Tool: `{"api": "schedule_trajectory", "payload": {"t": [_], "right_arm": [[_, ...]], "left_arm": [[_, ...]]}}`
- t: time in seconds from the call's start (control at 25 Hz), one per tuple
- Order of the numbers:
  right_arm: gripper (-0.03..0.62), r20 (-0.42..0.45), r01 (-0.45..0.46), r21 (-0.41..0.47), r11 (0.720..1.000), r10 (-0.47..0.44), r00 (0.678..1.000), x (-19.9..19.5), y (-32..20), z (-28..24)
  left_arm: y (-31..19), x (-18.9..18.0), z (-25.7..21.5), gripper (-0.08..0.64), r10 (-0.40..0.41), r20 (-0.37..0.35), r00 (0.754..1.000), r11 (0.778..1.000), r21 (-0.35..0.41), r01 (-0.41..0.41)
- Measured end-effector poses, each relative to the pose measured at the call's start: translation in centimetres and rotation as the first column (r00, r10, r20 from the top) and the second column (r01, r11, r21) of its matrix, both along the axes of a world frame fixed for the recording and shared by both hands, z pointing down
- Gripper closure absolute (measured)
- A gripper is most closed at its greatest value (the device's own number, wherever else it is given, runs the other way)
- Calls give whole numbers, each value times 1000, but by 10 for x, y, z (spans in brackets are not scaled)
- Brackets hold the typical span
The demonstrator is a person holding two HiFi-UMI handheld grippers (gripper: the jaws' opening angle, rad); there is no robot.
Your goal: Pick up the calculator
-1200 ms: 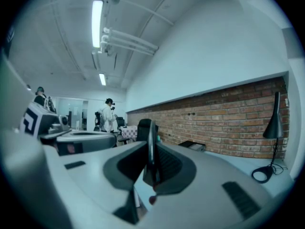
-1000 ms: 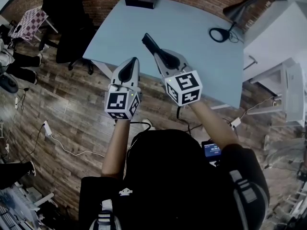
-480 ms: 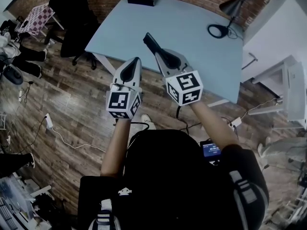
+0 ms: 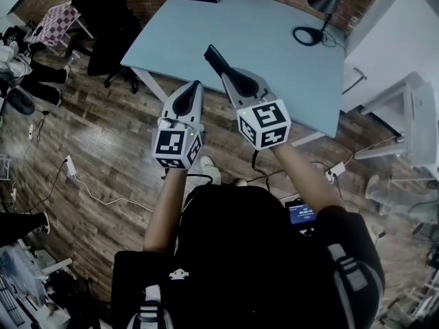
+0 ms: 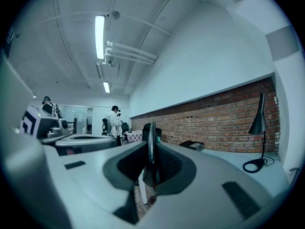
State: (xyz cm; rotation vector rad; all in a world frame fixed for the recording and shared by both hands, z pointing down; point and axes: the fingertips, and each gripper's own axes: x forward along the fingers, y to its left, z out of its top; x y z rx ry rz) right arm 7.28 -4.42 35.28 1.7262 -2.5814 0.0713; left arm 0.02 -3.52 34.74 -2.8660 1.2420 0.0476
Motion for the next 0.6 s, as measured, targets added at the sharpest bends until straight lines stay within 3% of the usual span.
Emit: {"api": "schedule_trajectory", "payload": {"t": [0.6], "right_arm": [[535,26,4,9,1000,-4,1000,18,28,0]], "left_arm": [[30,12,5,552,-26,14,1000,1000,-7,26]]}}
